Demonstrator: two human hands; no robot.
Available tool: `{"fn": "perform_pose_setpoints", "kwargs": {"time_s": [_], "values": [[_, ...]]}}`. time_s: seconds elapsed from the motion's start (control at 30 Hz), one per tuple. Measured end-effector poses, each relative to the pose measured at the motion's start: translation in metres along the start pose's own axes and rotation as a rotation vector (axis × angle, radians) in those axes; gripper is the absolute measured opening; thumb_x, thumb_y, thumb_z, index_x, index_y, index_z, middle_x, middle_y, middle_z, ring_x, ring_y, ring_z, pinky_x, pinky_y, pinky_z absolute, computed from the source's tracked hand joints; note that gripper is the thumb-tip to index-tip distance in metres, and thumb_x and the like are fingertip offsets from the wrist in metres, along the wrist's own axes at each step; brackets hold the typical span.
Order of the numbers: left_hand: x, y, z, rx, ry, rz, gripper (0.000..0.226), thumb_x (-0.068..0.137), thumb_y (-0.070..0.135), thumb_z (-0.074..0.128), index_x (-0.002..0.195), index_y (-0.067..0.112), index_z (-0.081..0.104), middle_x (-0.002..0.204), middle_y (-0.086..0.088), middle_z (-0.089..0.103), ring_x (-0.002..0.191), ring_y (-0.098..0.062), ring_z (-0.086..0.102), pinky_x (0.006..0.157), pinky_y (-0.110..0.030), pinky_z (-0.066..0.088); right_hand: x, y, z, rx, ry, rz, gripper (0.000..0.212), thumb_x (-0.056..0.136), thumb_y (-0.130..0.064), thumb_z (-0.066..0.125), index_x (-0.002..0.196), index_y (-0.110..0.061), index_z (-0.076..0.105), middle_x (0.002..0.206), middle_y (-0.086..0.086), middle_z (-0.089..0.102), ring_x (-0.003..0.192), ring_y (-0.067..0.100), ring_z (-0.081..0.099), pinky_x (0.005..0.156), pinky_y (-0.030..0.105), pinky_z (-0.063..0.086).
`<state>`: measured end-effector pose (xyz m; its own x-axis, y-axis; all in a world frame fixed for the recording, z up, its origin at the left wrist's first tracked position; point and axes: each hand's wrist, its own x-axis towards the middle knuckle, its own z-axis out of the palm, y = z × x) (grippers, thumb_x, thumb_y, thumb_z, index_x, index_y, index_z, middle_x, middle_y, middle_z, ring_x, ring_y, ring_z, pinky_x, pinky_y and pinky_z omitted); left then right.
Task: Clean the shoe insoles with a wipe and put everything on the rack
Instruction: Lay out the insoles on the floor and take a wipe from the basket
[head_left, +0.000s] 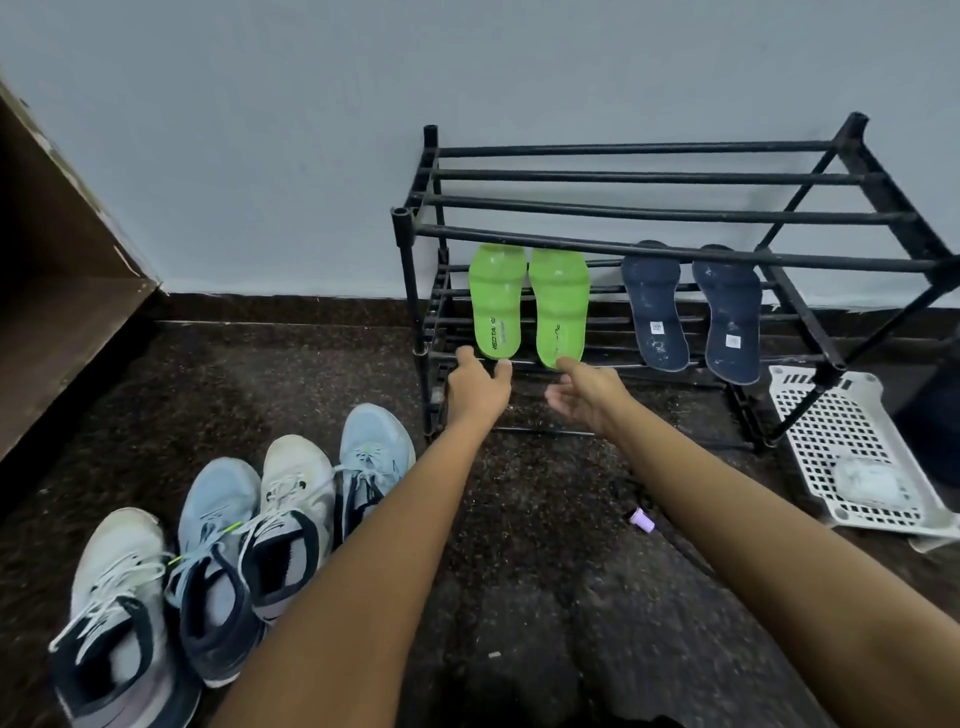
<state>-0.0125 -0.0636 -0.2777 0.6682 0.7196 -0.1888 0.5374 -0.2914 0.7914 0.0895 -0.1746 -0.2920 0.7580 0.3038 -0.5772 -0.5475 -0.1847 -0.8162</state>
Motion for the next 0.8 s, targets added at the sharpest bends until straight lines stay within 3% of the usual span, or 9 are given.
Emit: {"fn": "perform_pose_setpoints", "kwargs": {"time_s": [0.1,0.2,0.37,0.43,0.57,0.67,0.8], "values": [[0.015,0.007,0.008,-0.082,0.011,-0.046,0.043,0.098,0.038,0.048,0.130,0.012,0.037,0.112,-0.007,0.059,0.095,-0.031,0.064,0.079,-0.038,0.053,0.003,-0.005,-0.002,0.044,-0.012,0.017,0.033,0.092,-0.025,0.059,0.107,0.003,0.051,0.086,0.018,0.063,0.070,0.021,0.063,0.061,0.029,0.057],[0.026,0.014,0.017,-0.112,0.032,-0.091,0.044,0.097,0.041,0.047,0.128,0.010,0.036,0.113,-0.015,0.063,0.093,-0.034,0.067,0.074,-0.039,0.051,0.008,-0.012,-0.005,0.043,0.012,0.030,0.033,0.092,-0.022,0.059,0.110,0.003,0.048,0.082,0.017,0.061,0.065,0.020,0.062,0.050,0.027,0.054],[0.044,0.014,0.020,-0.211,0.070,-0.177,0.048,0.101,0.030,0.046,0.138,0.007,0.027,0.118,-0.020,0.057,0.091,-0.038,0.068,0.079,-0.050,0.057,0.020,-0.014,-0.007,-0.024,0.064,0.005,0.025,0.092,-0.017,0.058,0.107,0.002,0.052,0.071,0.015,0.062,0.057,0.017,0.061,0.049,0.027,0.052],[0.051,0.008,0.020,-0.312,0.075,-0.200,0.047,0.101,0.018,0.048,0.143,0.008,0.028,0.123,-0.022,0.056,0.085,-0.033,0.069,0.074,-0.045,0.060,0.023,-0.011,-0.006,-0.045,0.060,0.000,0.021,0.092,-0.014,0.057,0.103,0.004,0.054,0.071,0.015,0.064,0.055,0.016,0.062,0.046,0.026,0.051],[0.049,-0.006,0.019,-0.590,0.035,-0.233,0.053,0.099,-0.001,0.050,0.148,0.010,0.032,0.126,-0.021,0.060,0.073,-0.021,0.069,0.052,-0.018,0.055,0.024,-0.004,-0.005,-0.067,0.050,-0.041,0.014,0.091,-0.008,0.058,0.095,0.005,0.058,0.069,0.015,0.067,0.052,0.016,0.063,0.050,0.026,0.053],[0.033,-0.009,0.019,-0.646,0.043,-0.220,0.043,0.098,0.003,0.053,0.139,0.010,0.044,0.116,-0.017,0.066,0.070,-0.014,0.070,0.056,-0.017,0.056,0.013,0.005,-0.007,-0.097,0.052,-0.066,0.009,0.087,-0.008,0.060,0.086,0.001,0.060,0.067,0.014,0.066,0.050,0.015,0.059,0.051,0.026,0.053],[-0.002,-0.021,0.019,-0.712,0.062,-0.225,0.034,0.097,0.007,0.055,0.129,0.013,0.050,0.088,-0.004,0.069,0.070,-0.012,0.071,0.063,-0.020,0.058,-0.015,0.027,-0.016,-0.137,0.031,-0.119,0.007,0.087,-0.005,0.060,0.080,-0.004,0.060,0.066,0.012,0.065,0.046,0.013,0.057,0.041,0.019,0.045]]}}
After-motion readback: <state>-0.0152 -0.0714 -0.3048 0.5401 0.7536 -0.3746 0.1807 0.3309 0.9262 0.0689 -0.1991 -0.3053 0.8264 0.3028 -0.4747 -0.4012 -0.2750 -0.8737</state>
